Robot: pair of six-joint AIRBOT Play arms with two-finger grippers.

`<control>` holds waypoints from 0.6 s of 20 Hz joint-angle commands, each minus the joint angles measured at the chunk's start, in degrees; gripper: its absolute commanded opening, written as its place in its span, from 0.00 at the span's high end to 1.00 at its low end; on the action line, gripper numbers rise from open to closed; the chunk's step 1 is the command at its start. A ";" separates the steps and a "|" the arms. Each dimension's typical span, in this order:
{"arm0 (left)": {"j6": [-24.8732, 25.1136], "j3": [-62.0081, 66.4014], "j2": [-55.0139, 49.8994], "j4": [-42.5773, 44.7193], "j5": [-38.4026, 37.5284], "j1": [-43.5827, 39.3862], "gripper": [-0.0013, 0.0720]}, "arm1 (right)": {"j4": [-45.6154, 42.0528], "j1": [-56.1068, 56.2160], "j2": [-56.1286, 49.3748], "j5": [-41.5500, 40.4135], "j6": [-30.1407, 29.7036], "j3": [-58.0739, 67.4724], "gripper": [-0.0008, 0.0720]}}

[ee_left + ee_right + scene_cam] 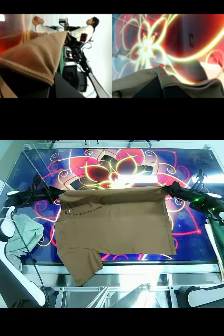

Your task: Fold the shirts.

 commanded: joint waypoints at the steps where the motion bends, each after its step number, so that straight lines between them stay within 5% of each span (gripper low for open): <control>1: -1.25 11.87 -4.26 -0.96 4.57 -1.70 0.96 | 4.44 -0.11 -4.85 0.31 -3.58 5.25 0.97; 4: -0.98 14.88 -3.06 -0.94 7.80 -2.10 0.96 | 3.89 -0.24 -5.22 1.84 -3.58 10.19 0.97; 9: 14.19 2.32 5.38 0.33 8.28 -1.68 0.96 | -4.37 -1.77 -5.14 6.64 -2.75 11.50 0.97; 12: 15.96 -0.31 6.97 4.76 8.00 -1.75 0.96 | -11.63 -1.81 -6.08 6.62 0.09 11.02 0.97</control>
